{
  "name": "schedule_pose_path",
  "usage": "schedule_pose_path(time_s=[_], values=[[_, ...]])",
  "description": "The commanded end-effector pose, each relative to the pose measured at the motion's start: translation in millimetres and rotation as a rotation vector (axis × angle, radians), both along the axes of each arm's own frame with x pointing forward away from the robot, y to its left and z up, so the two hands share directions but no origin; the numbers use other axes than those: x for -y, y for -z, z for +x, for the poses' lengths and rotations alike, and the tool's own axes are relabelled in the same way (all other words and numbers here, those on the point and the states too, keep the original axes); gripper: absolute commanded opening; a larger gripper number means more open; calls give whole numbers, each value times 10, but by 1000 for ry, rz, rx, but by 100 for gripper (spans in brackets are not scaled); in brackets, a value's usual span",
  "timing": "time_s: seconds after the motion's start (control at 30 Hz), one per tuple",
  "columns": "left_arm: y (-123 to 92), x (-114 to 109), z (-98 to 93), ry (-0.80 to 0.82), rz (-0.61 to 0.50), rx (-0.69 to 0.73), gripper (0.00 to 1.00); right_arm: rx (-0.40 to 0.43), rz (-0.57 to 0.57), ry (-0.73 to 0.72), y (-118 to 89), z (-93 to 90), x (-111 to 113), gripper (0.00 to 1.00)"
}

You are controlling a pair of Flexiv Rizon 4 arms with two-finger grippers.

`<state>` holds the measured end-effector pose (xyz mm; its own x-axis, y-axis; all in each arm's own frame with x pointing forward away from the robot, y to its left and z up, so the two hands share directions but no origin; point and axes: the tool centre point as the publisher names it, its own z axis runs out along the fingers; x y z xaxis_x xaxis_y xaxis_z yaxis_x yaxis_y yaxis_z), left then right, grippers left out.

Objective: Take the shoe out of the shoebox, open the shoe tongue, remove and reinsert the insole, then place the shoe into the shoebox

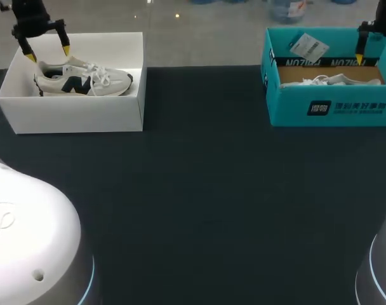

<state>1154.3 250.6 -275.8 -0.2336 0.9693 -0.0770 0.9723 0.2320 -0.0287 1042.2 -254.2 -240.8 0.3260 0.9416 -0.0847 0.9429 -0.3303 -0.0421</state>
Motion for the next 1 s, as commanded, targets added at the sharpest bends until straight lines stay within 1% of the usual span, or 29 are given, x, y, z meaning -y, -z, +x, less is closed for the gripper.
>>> schedule_pose_path(time_s=[0.03,0.23,0.33,0.67,0.83,1.0], values=[[40,-92,261,22,3,-86,100,2,1,0,-3,-7,1,100],[109,-212,353,85,52,-113,100,2,1,0,-3,-7,1,100],[165,-264,348,114,73,-117,100,2,1,0,-3,-7,1,100],[371,-464,354,171,83,-132,100,2,1,0,-3,-7,1,100],[478,-500,425,180,88,-131,100,2,1,0,-3,-7,1,100],[591,-502,457,195,96,-130,100,2,1,0,-3,-7,1,100]])
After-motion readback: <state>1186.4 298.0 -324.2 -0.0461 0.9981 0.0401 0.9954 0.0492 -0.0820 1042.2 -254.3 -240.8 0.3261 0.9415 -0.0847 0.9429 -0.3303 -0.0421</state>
